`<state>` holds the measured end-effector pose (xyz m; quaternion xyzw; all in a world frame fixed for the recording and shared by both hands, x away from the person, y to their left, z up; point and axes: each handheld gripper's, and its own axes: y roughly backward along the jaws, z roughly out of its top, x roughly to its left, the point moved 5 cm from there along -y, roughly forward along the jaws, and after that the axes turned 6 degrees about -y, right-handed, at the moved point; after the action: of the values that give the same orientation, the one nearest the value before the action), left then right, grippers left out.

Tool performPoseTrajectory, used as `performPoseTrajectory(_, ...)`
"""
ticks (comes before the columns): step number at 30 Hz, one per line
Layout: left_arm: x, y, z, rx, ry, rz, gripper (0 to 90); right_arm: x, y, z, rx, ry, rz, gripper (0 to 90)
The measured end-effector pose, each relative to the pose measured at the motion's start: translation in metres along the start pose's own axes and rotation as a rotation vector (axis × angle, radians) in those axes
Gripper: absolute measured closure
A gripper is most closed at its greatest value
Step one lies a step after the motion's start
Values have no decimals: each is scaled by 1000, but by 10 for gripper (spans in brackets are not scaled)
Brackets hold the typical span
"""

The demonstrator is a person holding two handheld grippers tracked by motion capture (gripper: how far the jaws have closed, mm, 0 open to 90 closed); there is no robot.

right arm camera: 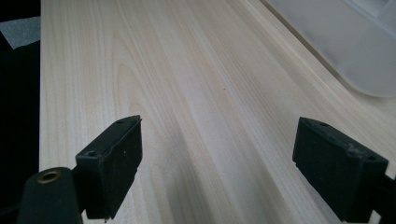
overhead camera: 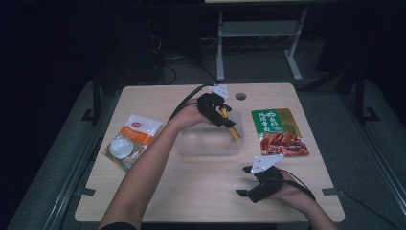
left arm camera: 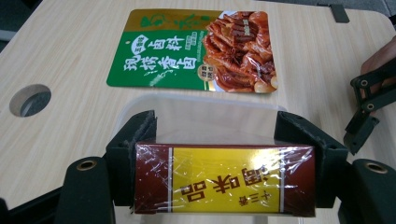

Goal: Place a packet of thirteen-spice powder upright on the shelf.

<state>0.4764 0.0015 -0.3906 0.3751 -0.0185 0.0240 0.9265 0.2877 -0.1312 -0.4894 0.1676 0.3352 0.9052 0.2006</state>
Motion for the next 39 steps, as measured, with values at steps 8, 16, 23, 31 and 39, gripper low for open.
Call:
performPoseTrajectory(8,0,-11,4,1,4,-12,306,1,-1,0,1,3,7,154)
performPoseTrajectory(16,3,-22,4,4,15,-27,306,1,-1,0,2,5,10,155)
performPoseTrajectory(23,3,-34,1,24,22,-39,306,2,-1,0,5,5,13,154)
performPoseTrajectory(31,3,-40,0,22,36,-48,304,2,-1,0,3,7,13,154)
performPoseTrajectory(39,1,-35,7,-8,45,-34,196,1,-1,0,1,6,15,154)
